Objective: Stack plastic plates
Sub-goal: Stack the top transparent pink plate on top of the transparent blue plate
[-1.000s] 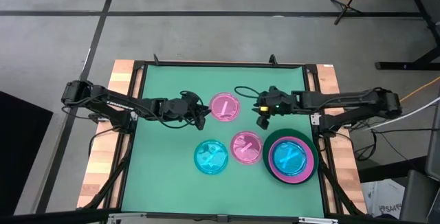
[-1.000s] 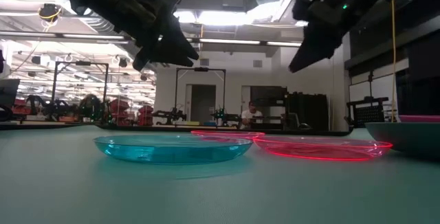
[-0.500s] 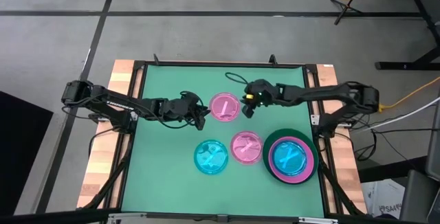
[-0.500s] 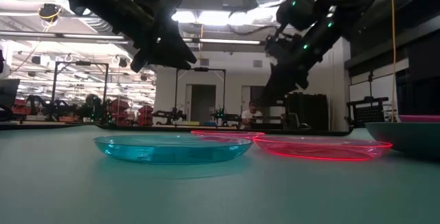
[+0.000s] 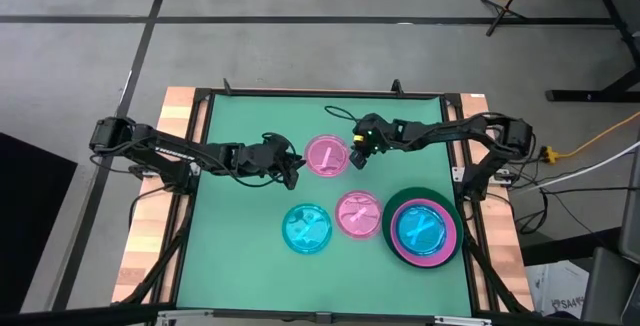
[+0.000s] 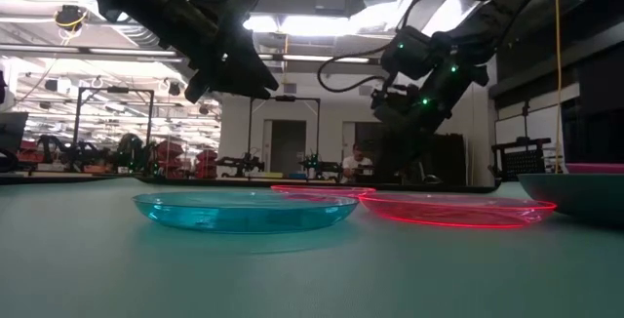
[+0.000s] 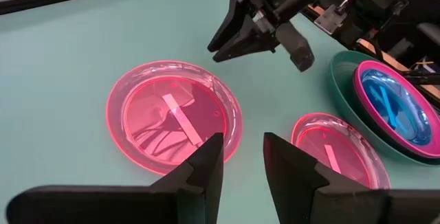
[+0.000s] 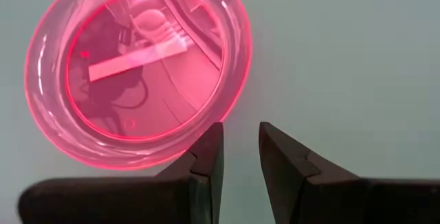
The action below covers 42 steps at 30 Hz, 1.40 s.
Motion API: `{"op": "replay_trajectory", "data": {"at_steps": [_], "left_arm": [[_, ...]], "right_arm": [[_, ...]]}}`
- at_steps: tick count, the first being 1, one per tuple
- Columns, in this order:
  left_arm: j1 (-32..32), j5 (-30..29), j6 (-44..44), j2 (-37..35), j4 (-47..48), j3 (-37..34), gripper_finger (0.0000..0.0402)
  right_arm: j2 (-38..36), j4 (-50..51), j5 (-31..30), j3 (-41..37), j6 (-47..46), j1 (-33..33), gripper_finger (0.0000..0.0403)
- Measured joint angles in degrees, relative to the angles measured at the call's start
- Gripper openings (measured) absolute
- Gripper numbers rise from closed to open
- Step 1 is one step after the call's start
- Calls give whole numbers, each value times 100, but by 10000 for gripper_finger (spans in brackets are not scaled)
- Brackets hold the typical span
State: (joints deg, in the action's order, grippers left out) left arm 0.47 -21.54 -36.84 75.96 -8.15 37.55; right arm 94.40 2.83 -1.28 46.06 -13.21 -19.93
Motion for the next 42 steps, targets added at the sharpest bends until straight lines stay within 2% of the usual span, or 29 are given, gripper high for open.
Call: {"op": "replay_trajectory", "data": {"at_steps": [7, 18, 26, 35, 42], "left_arm": [[0, -2, 0, 0, -1, 1, 98], [0, -2, 0, 0, 1, 1, 98], [0, -2, 0, 0, -1, -1, 98], [-2, 0, 0, 0, -1, 1, 98], [0, -2, 0, 0, -1, 1, 98]], "right_arm": [[49, -17, 4, 0, -54, 3, 83], [49, -22, 57, 0, -1354, 8, 83], [49, -22, 236, 0, -1392, 64, 83], [47, -20, -59, 0, -1357, 270, 83], [47, -20, -36, -1, -1385, 272, 83]]}}
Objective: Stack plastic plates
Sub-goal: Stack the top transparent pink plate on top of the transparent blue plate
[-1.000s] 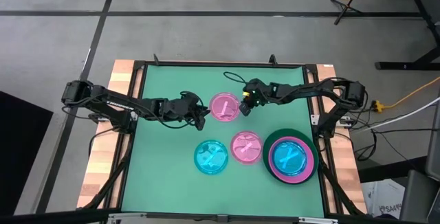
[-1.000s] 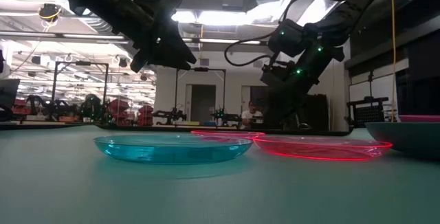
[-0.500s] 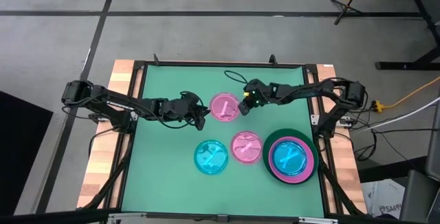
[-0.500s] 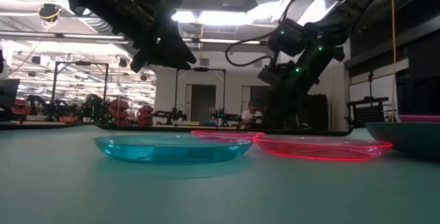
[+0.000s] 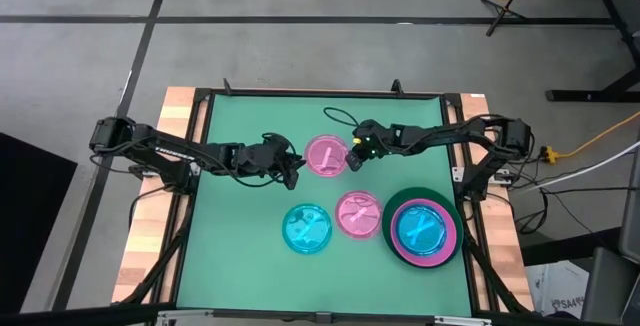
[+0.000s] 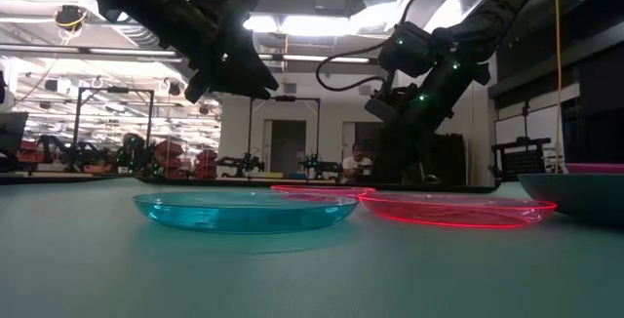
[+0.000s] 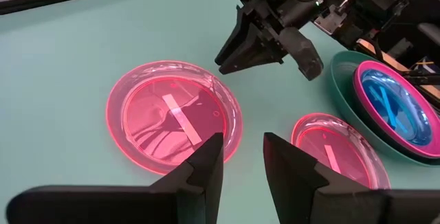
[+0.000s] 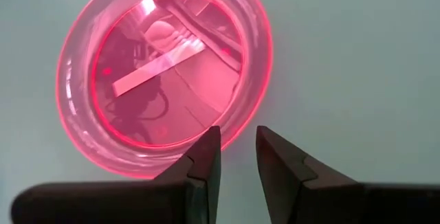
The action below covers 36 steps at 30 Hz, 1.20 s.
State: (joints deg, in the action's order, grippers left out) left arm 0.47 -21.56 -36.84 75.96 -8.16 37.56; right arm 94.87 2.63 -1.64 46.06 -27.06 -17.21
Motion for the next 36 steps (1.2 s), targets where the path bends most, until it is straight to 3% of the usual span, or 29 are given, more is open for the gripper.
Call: {"op": "replay_trajectory", "data": {"at_steps": [36], "left_arm": [[-1, 1, 0, 0, -2, 0, 98]], "right_arm": [[259, -232, -189, 4, -291, 262, 83]]}}
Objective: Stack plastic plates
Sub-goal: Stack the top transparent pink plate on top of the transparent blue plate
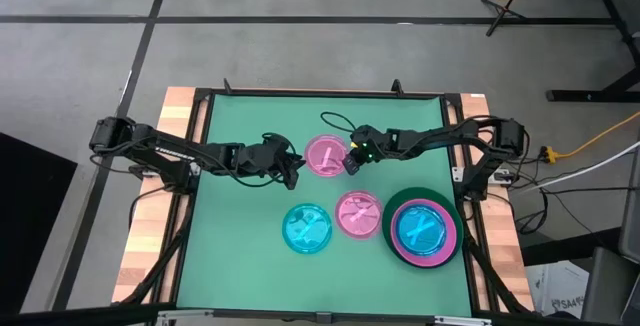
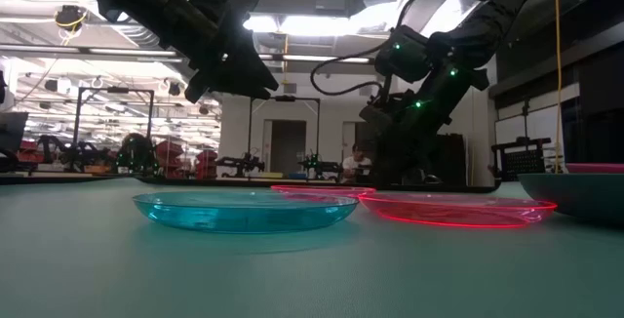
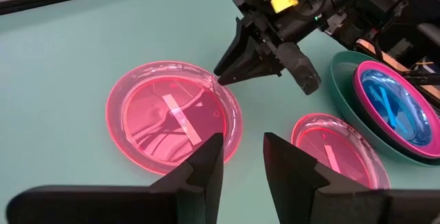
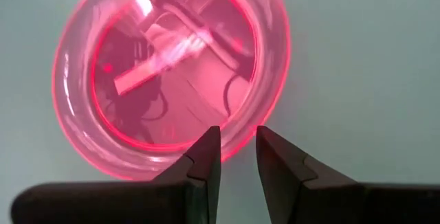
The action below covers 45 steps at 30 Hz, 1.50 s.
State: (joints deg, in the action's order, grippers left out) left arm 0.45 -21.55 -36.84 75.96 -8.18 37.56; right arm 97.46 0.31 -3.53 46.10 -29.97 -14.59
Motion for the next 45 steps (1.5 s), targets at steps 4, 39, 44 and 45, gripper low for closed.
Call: {"op": "replay_trajectory", "data": {"at_steps": [4, 39, 44, 45], "left_arm": [[2, 1, 0, 0, 2, 0, 98], [1, -1, 2, 0, 4, 0, 98], [0, -1, 2, 0, 4, 0, 98], [1, -1, 2, -2, 4, 0, 98]], "right_arm": [[172, -168, 24, -4, -100, 0, 83], [299, -371, 114, -4, -132, -4, 83], [299, -371, 114, -4, -132, -4, 83], [296, -371, 114, -4, -132, -4, 83]]}}
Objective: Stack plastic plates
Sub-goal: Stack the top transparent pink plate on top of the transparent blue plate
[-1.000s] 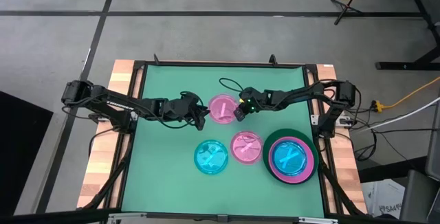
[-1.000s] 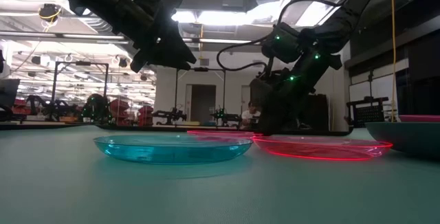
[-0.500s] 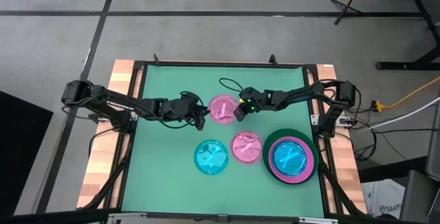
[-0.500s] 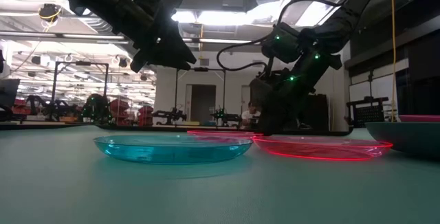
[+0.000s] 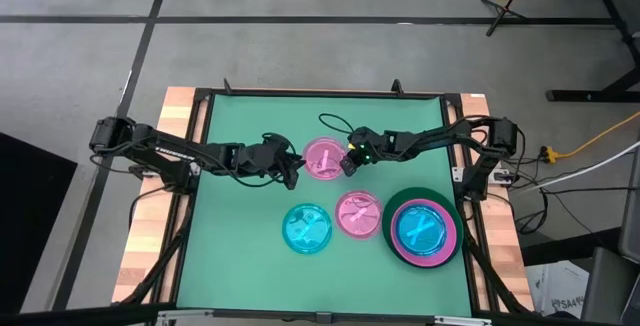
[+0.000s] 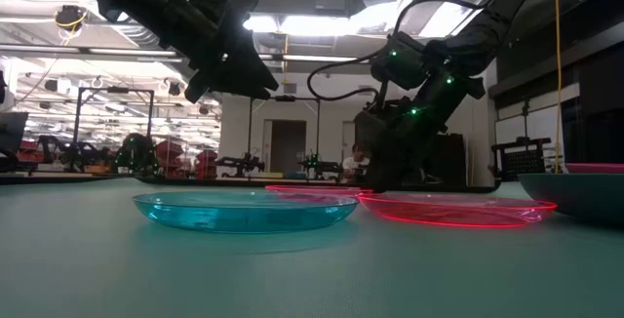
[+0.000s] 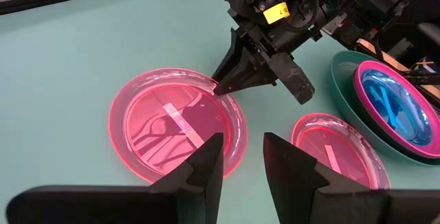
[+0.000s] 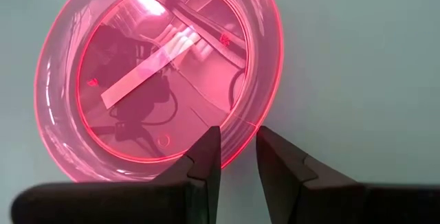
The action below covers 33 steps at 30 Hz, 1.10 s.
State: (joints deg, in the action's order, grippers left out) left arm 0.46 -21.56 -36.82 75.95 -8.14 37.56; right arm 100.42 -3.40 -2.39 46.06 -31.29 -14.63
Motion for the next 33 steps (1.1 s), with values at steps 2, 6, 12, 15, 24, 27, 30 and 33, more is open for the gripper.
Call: {"op": "replay_trajectory", "data": {"at_steps": [2, 6, 12, 15, 24, 27, 30, 33], "left_arm": [[0, 0, 0, 2, 0, 0, 98], [1, 0, 0, 1, 0, 0, 98], [0, 0, 0, 2, 0, 0, 98], [0, 0, 0, 2, 1, 0, 98], [0, 0, 0, 2, 2, 0, 98], [0, 0, 0, 2, 0, 0, 98], [-1, 0, 0, 2, 2, 0, 98], [1, 0, 0, 2, 2, 0, 98]], "right_arm": [[0, 2, 0, 0, 0, 0, 83], [-2, 2, 0, 0, 0, 0, 83], [-2, 2, 2, 0, -42, 0, 83], [-2, 3, 2, 0, -49, 0, 83], [-2, 4, 2, 0, -61, 0, 49], [-3, 4, 2, 0, -61, 0, 24], [-4, 4, 2, 0, -59, 0, 5], [-4, 4, 2, 0, -7, 0, 4]]}}
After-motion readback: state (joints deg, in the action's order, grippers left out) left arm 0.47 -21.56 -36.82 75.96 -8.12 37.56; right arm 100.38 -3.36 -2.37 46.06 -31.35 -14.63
